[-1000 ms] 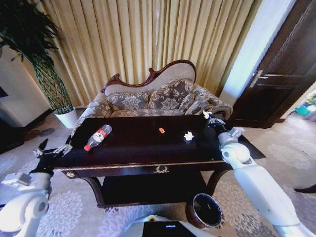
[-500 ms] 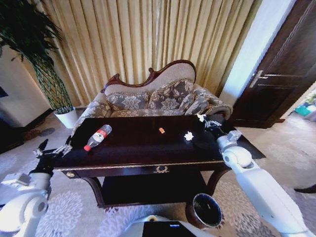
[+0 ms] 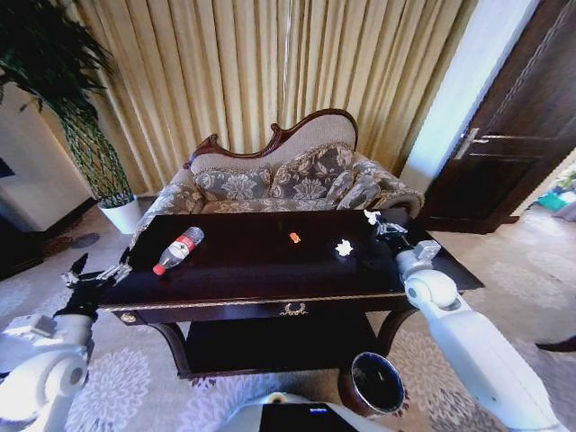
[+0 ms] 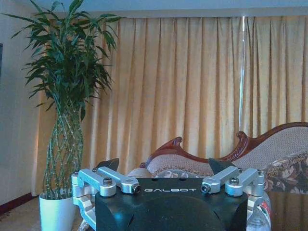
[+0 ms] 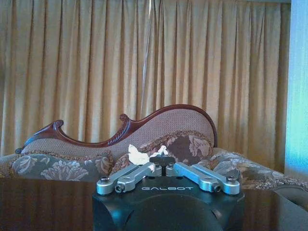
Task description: Move to the front of the table and place the trash on the table into the trash bin.
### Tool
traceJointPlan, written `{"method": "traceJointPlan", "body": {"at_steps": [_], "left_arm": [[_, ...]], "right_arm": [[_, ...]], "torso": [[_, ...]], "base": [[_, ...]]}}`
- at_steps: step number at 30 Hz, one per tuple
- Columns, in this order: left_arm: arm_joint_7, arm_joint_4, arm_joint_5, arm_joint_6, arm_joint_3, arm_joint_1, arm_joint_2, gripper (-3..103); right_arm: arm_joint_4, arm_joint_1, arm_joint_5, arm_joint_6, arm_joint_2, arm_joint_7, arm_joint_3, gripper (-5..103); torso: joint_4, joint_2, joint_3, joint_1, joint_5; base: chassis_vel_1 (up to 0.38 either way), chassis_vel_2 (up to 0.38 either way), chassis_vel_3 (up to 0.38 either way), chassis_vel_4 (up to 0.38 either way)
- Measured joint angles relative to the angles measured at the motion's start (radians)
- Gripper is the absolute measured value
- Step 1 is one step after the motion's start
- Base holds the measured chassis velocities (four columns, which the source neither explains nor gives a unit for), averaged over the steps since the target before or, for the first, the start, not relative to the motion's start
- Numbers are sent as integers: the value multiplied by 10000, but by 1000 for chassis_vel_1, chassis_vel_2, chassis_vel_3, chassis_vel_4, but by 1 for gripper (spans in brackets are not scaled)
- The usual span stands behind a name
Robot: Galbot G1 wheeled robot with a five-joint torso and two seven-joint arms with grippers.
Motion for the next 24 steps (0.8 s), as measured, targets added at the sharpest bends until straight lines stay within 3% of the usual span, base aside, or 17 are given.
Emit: {"method": "traceJointPlan", "body": {"at_steps": [24], "left_arm": [[8, 52, 12, 12, 59, -12, -6, 100]], "right_arm": [[-62, -4, -57, -8, 57, 212, -55, 0]], "torso": [[-3, 1, -1, -3, 0]], "base": [[139, -136, -133, 138]]}}
